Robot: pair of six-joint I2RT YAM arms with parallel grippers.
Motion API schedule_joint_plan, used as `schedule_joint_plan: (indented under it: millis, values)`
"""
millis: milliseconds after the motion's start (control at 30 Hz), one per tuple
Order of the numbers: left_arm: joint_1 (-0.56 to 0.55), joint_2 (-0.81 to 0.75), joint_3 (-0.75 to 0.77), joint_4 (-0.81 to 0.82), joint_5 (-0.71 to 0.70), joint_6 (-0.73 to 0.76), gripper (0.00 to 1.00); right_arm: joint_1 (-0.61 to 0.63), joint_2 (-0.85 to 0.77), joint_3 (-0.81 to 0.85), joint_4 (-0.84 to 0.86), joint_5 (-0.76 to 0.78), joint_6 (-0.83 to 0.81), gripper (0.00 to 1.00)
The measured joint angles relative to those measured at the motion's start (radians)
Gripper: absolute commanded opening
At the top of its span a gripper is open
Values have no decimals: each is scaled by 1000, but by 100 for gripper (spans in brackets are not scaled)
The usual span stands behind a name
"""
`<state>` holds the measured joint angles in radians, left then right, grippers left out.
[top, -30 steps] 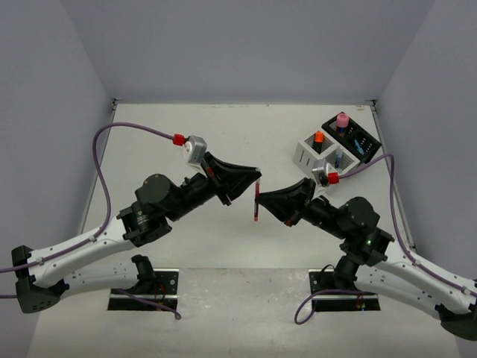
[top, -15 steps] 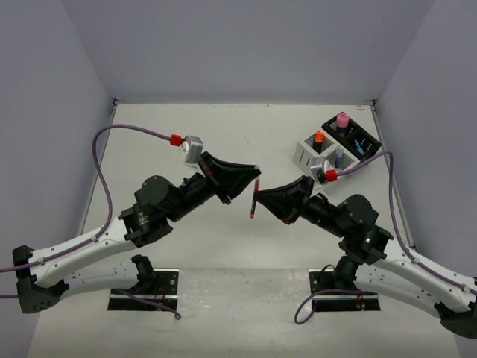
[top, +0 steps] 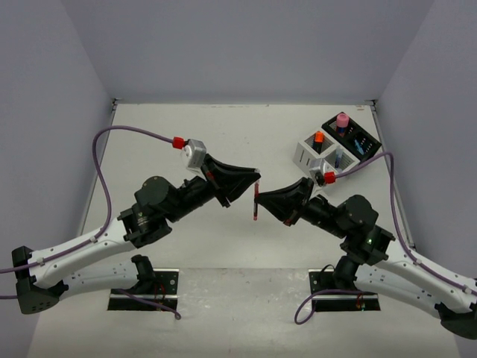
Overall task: Sort the stationery into containers
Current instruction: Close the pen cap on the pen.
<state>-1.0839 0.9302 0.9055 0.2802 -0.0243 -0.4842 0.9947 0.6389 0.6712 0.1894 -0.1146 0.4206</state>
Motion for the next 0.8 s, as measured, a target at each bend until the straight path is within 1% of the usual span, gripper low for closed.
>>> schedule_joint_plan:
  millis: [233, 500, 567, 600, 667, 700, 800]
  values:
    - [2, 0, 2, -12, -1, -17, 0, 0, -20, -3, -8, 3, -31, 0]
    - [2, -1, 11, -53, -46, -97, 0, 0, -31, -6, -3, 20, -44, 0]
    - [2, -5, 11, -59, -55, -112, 5, 0, -30, -6, -1, 19, -43, 0]
    - [2, -7, 11, -61, -58, -118, 11, 0, -29, -6, 2, 19, -43, 0]
    - [2, -10, 11, -61, -62, -128, 28, 0, -27, -6, 9, 18, -42, 0]
    - [2, -11, 11, -61, -63, -132, 32, 0, -24, -6, 13, 18, -42, 0]
    - [2, -14, 11, -86, -57, -138, 37, -1, -19, -2, 33, 20, -44, 0]
